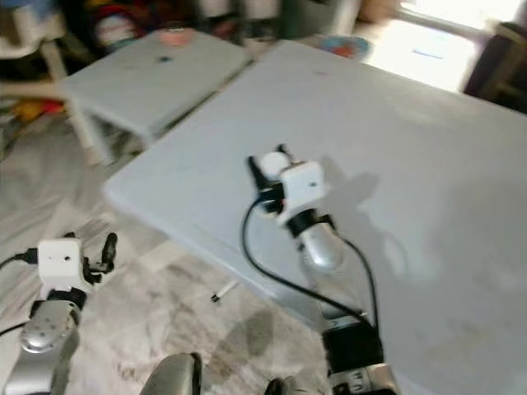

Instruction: Restocking fridge

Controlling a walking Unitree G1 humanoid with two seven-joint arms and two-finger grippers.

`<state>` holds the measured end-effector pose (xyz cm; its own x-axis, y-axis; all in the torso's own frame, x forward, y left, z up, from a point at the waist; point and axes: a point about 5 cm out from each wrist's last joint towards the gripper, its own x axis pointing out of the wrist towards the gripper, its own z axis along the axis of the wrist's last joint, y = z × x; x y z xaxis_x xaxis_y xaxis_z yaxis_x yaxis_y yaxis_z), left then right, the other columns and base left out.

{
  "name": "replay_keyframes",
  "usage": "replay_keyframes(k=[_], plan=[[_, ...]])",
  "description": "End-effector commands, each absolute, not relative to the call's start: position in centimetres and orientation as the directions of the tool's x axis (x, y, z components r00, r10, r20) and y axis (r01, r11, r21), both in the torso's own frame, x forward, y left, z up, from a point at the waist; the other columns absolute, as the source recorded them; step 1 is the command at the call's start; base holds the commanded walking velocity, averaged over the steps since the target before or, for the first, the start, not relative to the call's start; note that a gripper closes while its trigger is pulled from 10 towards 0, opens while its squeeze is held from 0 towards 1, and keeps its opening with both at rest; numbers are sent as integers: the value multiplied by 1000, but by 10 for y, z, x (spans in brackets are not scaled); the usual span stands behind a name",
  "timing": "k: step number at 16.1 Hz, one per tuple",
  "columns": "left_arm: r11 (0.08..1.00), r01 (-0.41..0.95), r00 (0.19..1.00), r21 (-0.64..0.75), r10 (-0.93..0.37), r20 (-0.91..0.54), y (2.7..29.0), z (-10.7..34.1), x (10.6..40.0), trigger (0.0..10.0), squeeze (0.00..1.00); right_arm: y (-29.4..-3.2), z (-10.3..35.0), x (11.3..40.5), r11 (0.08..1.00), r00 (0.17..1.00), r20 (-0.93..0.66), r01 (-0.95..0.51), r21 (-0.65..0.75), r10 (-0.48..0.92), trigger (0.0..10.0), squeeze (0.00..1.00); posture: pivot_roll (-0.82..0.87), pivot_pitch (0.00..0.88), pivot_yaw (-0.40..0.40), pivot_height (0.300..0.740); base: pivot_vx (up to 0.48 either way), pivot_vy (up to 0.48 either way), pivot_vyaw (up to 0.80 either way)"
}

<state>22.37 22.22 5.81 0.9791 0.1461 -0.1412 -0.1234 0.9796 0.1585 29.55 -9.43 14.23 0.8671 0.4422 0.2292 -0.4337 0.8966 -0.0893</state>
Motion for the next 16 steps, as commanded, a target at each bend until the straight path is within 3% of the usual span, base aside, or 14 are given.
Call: replay_keyframes(k=[1, 4, 10, 13, 16], plan=[[979, -138, 979, 152, 158, -131, 218, 61, 224, 10000, 0, -97, 131, 292, 894, 878, 173, -442, -67, 447, 10000, 0, 135, 12, -5, 740, 0, 0, 800], [979, -182, 970, 94, 195, -147, 221, 62, 232, 10000, 0, -109, 129, 290, 920, 908, 152, -389, -44, 391, 10000, 0, 138, 0, -24, 740, 0, 0, 800], [977, -172, 974, 122, 187, -126, 223, 67, 239, 10000, 0, -118, 126, 295, 941, 934, 121, -338, -16, 337, 10000, 0, 139, 0, -27, 740, 0, 84, 800], [992, -116, 983, 47, 122, -138, 213, 64, 240, 10000, 0, -119, 123, 296, 944, 938, 108, -329, -34, 331, 10000, 0, 114, 0, -7, 740, 0, 91, 800], [992, -88, 985, 92, 100, -138, 207, 60, 242, 10000, 0, -127, 121, 296, 958, 951, 110, -287, -30, 288, 10000, 0, 96, 0, 14, 740, 0, 0, 800]])
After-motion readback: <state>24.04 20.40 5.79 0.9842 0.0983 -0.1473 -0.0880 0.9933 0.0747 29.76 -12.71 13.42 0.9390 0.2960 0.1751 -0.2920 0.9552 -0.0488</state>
